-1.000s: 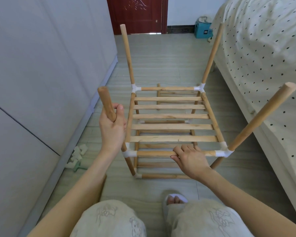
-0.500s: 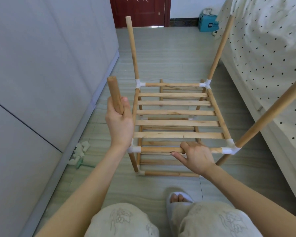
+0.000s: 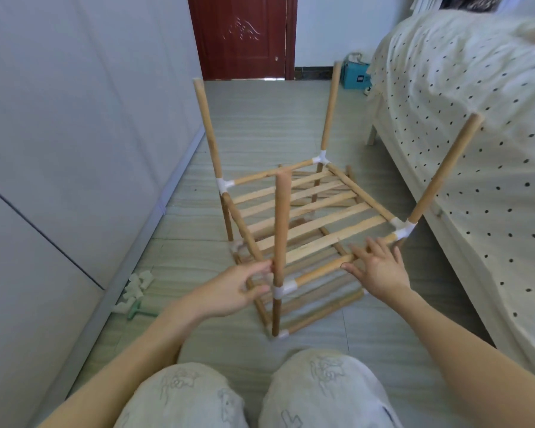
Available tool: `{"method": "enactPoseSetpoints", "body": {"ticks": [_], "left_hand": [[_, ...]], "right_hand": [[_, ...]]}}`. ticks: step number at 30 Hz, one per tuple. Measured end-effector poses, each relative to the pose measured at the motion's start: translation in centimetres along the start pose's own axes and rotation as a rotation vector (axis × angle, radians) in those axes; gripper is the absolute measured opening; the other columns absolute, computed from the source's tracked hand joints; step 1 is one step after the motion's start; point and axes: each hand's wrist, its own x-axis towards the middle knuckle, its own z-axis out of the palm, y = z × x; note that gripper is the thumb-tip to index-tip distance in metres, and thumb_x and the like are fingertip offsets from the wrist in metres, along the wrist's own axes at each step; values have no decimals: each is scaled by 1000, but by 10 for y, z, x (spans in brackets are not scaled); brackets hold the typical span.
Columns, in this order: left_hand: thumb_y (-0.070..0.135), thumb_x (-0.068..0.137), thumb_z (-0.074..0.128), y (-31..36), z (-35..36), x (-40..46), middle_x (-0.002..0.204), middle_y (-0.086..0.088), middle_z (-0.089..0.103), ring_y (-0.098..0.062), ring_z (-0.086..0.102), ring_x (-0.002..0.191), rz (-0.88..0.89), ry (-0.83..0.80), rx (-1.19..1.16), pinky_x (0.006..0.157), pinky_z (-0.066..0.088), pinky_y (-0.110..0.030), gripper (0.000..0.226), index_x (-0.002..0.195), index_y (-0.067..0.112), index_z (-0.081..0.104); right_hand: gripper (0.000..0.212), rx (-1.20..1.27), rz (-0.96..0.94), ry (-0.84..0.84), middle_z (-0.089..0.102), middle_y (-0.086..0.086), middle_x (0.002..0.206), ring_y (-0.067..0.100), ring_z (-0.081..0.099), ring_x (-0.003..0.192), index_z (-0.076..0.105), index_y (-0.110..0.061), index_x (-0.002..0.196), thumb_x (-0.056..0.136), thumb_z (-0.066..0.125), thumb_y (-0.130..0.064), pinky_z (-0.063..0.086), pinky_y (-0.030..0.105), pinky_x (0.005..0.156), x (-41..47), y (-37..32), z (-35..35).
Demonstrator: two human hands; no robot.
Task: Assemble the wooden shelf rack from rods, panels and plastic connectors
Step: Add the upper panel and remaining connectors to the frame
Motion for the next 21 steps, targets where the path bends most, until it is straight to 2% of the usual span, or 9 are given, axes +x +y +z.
{"method": "enactPoseSetpoints", "body": {"ticks": [2,3,6,8,11,14,16,18,21], "left_hand": [[13,97,47,-1,8,6,148,8,29,1,25,134,37,-157,11,98,18,3,53,146,16,26],[13,98,45,-2,10,9,150,9,27,1,22,136,46,-182,37,100,17,1,53,147,19,25],[16,99,43,-11,11,24,154,4,24,-7,19,141,12,-94,159,111,13,-15,52,148,21,24],[17,99,42,-18,9,38,158,-1,13,-11,10,144,-10,-54,280,116,7,-23,56,150,19,17],[20,100,39,-29,8,61,159,-3,-6,-15,-6,146,-66,-88,498,119,5,-37,63,151,18,2],[21,99,38,-38,9,78,158,-3,-13,-17,-15,144,-126,-126,655,118,0,-42,66,151,20,-3],[9,94,41,-45,14,81,158,-2,-13,-19,-17,144,-135,-108,696,117,-1,-44,72,151,21,-2],[-2,86,42,-48,21,81,158,-2,-7,-21,-16,144,-124,-44,709,116,-2,-45,79,151,21,3],[-4,83,43,-44,35,79,155,3,10,-24,-11,145,-93,36,740,114,-5,-52,76,148,21,14]], "right_hand": [[55,214,157,24,10,10,157,24,5,145,27,-23,146,97,40,-44,11,44,116,-2,-1,-8],[55,325,200,35,8,11,157,25,6,145,25,-18,147,98,42,-37,16,43,116,-4,-5,-10],[66,483,100,2,3,8,158,23,9,145,17,-12,149,95,50,-29,17,34,115,-20,-23,-6],[83,529,-1,-76,-7,7,158,22,-2,146,10,-12,151,89,61,-34,9,30,115,-31,-37,0],[114,555,-1,-200,-27,6,153,21,-24,141,-4,-10,150,74,70,-54,-4,33,115,-39,-51,5],[124,469,33,-189,-30,10,151,25,-28,139,-7,-6,149,67,55,-77,-9,36,114,-39,-58,5],[126,392,35,-163,-29,13,151,27,-26,140,-7,-6,148,64,42,-85,-10,37,114,-39,-61,7],[127,377,29,-159,-28,14,151,27,-25,140,-7,-6,149,62,36,-88,-10,38,115,-40,-60,9],[120,362,-6,-160,-25,15,152,26,-24,141,-4,-6,149,69,38,-84,-6,38,118,-39,-49,7]]}}
